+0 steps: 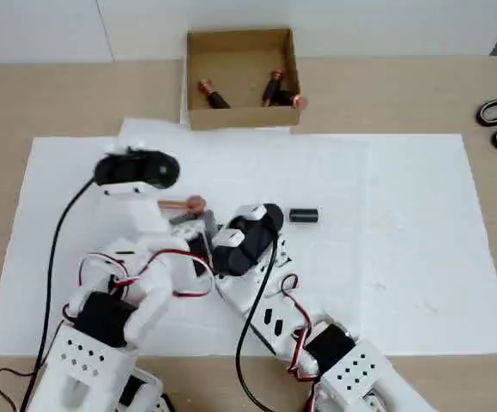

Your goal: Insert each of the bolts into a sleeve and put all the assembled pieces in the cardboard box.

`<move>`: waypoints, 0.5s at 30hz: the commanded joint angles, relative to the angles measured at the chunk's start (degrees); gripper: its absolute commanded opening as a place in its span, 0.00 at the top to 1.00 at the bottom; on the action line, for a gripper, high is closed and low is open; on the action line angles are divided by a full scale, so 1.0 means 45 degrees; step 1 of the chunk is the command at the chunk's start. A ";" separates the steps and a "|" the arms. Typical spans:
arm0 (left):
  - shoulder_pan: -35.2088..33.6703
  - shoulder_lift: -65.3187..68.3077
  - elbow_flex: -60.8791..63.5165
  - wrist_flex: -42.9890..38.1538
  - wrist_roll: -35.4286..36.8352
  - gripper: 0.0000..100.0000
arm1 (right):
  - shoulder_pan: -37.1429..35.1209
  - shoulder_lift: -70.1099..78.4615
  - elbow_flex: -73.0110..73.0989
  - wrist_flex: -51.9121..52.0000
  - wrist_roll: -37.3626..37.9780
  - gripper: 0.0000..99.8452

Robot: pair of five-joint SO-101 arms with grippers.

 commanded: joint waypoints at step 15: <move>0.0234 -0.0117 -0.0010 0.0371 -0.0371 0.93 | 0.0400 -0.0322 -0.0234 -0.0400 0.0078 1.00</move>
